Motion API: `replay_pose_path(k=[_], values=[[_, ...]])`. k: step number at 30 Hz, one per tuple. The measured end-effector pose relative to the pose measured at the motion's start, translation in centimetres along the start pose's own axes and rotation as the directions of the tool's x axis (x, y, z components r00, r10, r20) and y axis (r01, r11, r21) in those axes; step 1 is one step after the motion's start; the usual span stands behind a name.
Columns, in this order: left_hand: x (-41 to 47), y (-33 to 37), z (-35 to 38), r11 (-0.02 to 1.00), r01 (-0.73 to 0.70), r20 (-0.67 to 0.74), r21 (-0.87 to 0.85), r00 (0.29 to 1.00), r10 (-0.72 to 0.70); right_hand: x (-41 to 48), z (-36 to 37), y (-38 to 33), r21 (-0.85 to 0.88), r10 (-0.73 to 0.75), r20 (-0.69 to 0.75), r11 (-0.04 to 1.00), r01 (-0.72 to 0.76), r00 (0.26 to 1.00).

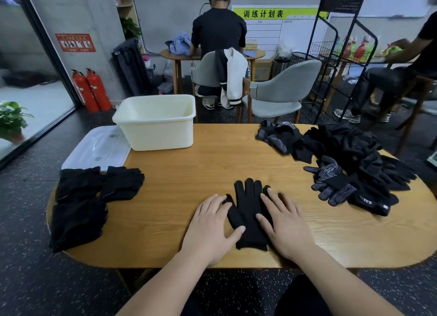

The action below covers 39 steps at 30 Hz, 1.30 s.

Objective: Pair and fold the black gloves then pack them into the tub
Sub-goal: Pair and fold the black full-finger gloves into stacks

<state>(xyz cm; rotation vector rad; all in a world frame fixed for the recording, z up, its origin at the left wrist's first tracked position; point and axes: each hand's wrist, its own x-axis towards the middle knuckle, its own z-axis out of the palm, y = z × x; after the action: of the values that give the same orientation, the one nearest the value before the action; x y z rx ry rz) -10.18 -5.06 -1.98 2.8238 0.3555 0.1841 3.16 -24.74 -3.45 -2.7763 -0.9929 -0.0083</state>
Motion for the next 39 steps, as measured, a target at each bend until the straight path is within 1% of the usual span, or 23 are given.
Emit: replay_pose_path(k=[3, 5, 7, 9, 11, 13, 15, 16, 18, 19, 21, 23, 28, 31, 36, 39], values=[[0.0, -0.2, 0.1, 1.000, 0.014, -0.003, 0.012, 1.000, -0.014, -0.7, 0.0, -0.1, 0.070, 0.000, -0.137, 0.997, 0.009, 0.991], [-0.2, -0.3, 0.0, 1.000, -0.025, -0.023, -0.005, 0.999, 0.025, -1.1, 0.1, 0.0, 0.094, -0.058, -0.203, 0.992, 0.078, 0.977], [-0.5, -0.3, -0.1, 0.994, -0.113, -0.022, 0.001, 0.993, 0.113, -1.5, 0.1, 0.1, 0.095, -0.129, -0.209, 0.984, 0.151, 0.969], [-0.6, -0.2, -0.1, 0.984, -0.178, 0.014, 0.013, 0.984, 0.177, -1.5, 0.1, 0.0, 0.078, -0.154, -0.179, 0.982, 0.170, 0.972], [-0.4, -0.2, 0.0, 0.983, -0.183, 0.024, 0.013, 0.983, 0.183, -1.3, 0.3, -0.1, 0.064, -0.137, -0.161, 0.987, 0.149, 0.977], [-0.2, -0.2, 0.2, 0.986, -0.166, 0.014, 0.013, 0.986, 0.166, -1.2, 0.4, 0.0, 0.094, -0.120, -0.218, 0.985, 0.143, 0.969], [-0.2, -0.3, 0.4, 0.987, -0.162, -0.020, 0.001, 0.987, 0.162, -1.5, 0.3, 0.2, 0.144, -0.149, -0.304, 0.969, 0.200, 0.941], [-0.3, -0.4, 0.5, 0.985, -0.171, -0.049, -0.013, 0.984, 0.171, -1.8, 0.3, 0.2, 0.144, -0.194, -0.339, 0.956, 0.255, 0.920], [-0.6, -0.7, 0.7, 0.972, -0.232, -0.128, -0.042, 0.966, 0.225, -2.1, 0.4, 0.3, 0.114, -0.297, -0.364, 0.926, 0.359, 0.883], [-0.7, -0.8, 0.9, 0.962, -0.268, -0.162, -0.050, 0.953, 0.257, -2.1, 0.5, 0.2, 0.108, -0.321, -0.358, 0.918, 0.381, 0.876], [-0.8, -0.9, 1.2, 0.951, -0.303, -0.198, -0.066, 0.938, 0.285, -1.9, 0.7, 0.2, 0.127, -0.303, -0.347, 0.923, 0.364, 0.888], [-0.8, -0.9, 1.3, 0.954, -0.286, -0.208, -0.088, 0.942, 0.263, -1.8, 0.6, 0.2, 0.142, -0.279, -0.351, 0.928, 0.345, 0.894], [-0.9, -0.9, 1.3, 0.963, -0.252, -0.211, -0.093, 0.950, 0.229, -2.4, 0.1, 0.2, 0.142, -0.331, -0.361, 0.904, 0.402, 0.872], [-0.9, -1.0, 1.3, 0.962, -0.249, -0.210, -0.115, 0.952, 0.221, -2.2, 0.3, 0.2, 0.158, -0.305, -0.362, 0.911, 0.380, 0.881], [-0.8, -1.2, 1.6, 0.962, -0.242, -0.213, -0.125, 0.954, 0.212, -1.9, 0.8, 0.2, 0.134, -0.312, -0.410, 0.909, 0.395, 0.857], [-0.9, -1.0, 1.4, 0.958, -0.256, -0.208, -0.128, 0.951, 0.227, -2.0, 0.8, 0.2, 0.153, -0.286, -0.424, 0.913, 0.379, 0.859]])
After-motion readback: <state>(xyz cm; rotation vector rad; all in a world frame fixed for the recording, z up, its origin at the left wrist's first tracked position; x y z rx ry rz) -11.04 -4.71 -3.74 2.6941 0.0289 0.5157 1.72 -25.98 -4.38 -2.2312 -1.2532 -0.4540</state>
